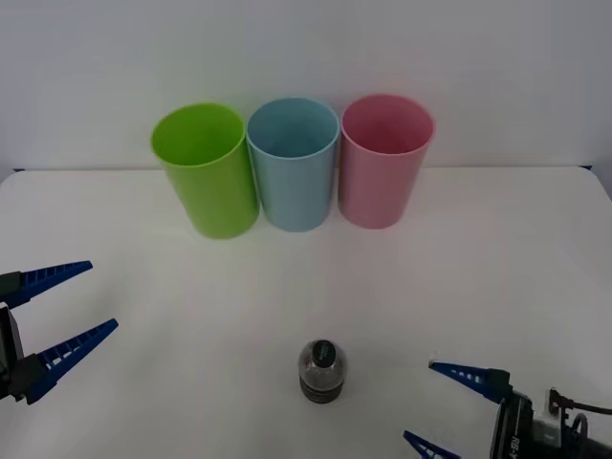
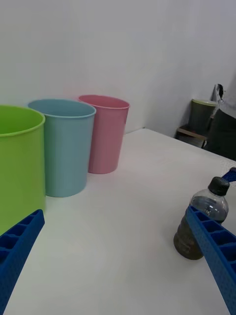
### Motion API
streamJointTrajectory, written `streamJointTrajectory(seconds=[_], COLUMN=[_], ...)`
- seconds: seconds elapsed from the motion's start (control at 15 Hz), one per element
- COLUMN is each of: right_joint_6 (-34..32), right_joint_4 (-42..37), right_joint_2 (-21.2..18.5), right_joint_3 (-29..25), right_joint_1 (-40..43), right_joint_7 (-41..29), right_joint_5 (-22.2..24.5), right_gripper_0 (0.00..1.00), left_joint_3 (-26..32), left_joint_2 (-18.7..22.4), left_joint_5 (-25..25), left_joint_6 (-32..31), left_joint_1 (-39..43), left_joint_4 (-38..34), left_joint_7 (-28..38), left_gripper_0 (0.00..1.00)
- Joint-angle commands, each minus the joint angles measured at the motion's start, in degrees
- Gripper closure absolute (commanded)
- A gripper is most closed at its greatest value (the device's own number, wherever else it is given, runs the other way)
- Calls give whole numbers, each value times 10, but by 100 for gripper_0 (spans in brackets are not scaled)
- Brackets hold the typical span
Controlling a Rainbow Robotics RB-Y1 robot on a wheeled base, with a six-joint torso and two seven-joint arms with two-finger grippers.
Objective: Grasp the object on the table and drop it into the matching bin: aluminum can to the light blue bin, PET bottle to the pink bin.
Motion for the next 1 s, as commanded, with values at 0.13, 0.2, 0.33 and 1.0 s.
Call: streamJointTrajectory(seconds=[0.13, 0.2, 0.33, 1.0], right_joint_6=[48, 62, 82, 96], right_joint_4=[0, 0, 6, 108], right_joint_2=[0, 0, 0, 44], right_joint_3=[43, 58, 80, 119], right_joint_1=[-6, -7, -14, -85], right_joint_7=[21, 28, 38, 118], right_joint_5=[4, 4, 4, 15], right_gripper_0=[0, 0, 0, 0], left_joint_3=[0, 0, 0, 0], left_joint_2=[0, 0, 0, 0], left_joint_5=[0, 0, 0, 0], left_joint_6=[0, 0, 0, 0], left_joint_1=[0, 0, 0, 0], left_joint_4=[0, 0, 0, 0], left_joint_7=[0, 0, 0, 0], left_gripper_0=[0, 0, 0, 0])
